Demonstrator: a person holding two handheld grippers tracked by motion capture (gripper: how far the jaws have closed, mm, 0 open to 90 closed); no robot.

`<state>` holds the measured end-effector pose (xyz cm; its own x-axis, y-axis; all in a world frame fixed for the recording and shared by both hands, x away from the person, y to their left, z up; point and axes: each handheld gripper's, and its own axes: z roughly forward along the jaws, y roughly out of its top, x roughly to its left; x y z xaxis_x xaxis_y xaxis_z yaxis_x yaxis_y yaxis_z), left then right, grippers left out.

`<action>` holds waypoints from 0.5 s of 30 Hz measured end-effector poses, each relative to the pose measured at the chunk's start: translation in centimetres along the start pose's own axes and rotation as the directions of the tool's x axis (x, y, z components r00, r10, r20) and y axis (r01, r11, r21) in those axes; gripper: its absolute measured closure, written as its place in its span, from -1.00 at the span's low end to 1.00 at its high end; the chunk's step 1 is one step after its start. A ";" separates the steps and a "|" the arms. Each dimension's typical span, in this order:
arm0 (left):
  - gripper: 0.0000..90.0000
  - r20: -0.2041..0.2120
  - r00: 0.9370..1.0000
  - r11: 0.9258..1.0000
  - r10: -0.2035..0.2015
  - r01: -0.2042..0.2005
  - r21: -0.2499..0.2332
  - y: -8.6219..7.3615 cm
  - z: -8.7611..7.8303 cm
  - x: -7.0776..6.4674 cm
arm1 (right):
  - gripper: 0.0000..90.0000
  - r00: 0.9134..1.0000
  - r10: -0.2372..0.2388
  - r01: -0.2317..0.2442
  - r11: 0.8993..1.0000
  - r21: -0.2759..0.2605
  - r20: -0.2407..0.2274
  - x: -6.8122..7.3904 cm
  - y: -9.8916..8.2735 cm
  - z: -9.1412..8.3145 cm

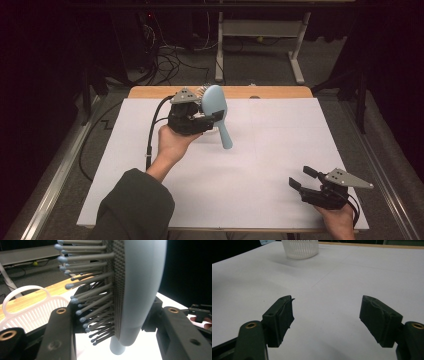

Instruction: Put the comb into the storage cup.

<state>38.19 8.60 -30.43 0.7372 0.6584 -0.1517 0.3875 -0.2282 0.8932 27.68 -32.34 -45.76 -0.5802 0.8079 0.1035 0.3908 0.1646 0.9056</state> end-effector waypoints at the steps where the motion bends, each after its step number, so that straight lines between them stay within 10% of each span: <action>1: 0.10 -0.003 1.000 1.000 0.002 -0.002 0.003 0.0 0.1 0.0 | -0.39 1.000 0.002 -0.002 1.000 0.001 0.000 0.0 0.0 0.0; 15: 0.10 -0.033 0.999 1.000 -0.017 0.017 -0.011 1.1 0.4 1.0 | -0.38 1.000 -0.001 0.001 1.000 -0.002 0.000 0.0 0.0 0.0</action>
<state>39.61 8.73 -29.78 0.7117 0.6856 -0.1530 0.3936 -0.2088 0.8952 27.66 -32.36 -45.75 -0.5803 0.8079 0.1027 0.3890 0.1643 0.9065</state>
